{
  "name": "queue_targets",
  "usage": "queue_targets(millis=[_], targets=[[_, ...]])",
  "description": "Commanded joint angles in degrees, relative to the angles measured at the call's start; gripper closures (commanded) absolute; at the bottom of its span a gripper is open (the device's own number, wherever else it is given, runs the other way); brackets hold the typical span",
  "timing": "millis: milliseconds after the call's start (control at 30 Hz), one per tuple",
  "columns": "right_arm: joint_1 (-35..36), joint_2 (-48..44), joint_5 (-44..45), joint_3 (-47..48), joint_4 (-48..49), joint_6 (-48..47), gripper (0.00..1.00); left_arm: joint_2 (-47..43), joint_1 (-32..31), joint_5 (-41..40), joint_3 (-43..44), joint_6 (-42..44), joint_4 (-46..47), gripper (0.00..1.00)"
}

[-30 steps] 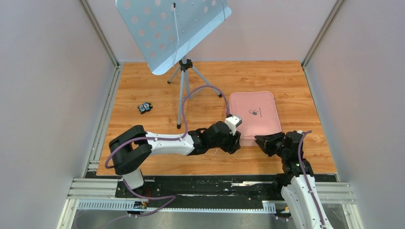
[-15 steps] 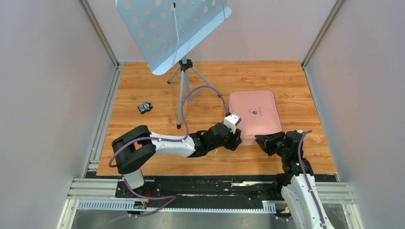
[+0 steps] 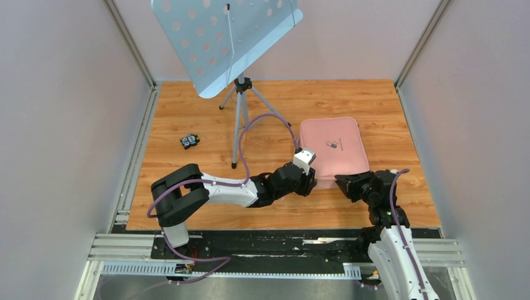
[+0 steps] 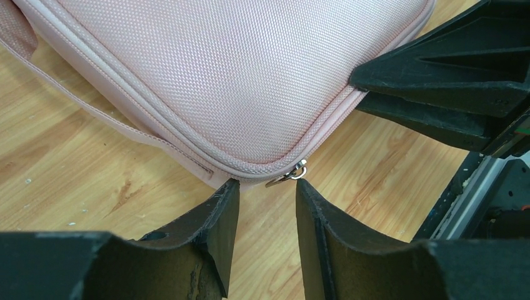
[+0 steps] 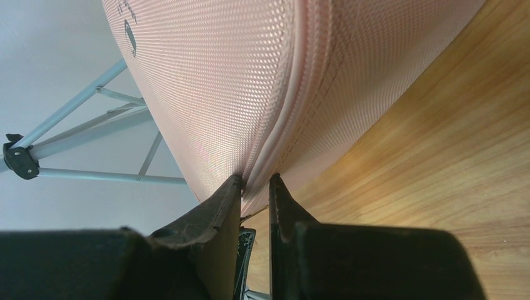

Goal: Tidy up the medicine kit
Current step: Zip the medicine box at the center of the board.

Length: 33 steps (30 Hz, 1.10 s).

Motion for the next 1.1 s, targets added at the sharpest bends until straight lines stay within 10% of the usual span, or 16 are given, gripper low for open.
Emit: queue_targets(millis=[0, 1067], targets=[[0.3, 0.6, -1.1, 1.2, 2.7, 0.2, 0.82, 1.4, -0.7, 2.7, 0.8, -3.7, 2.9, 0.53], [0.3, 2.1, -1.9, 1.3, 3.7, -0.3, 0.82, 3.3, -0.8, -2.6, -2.1, -2.4, 12.5, 0.56]])
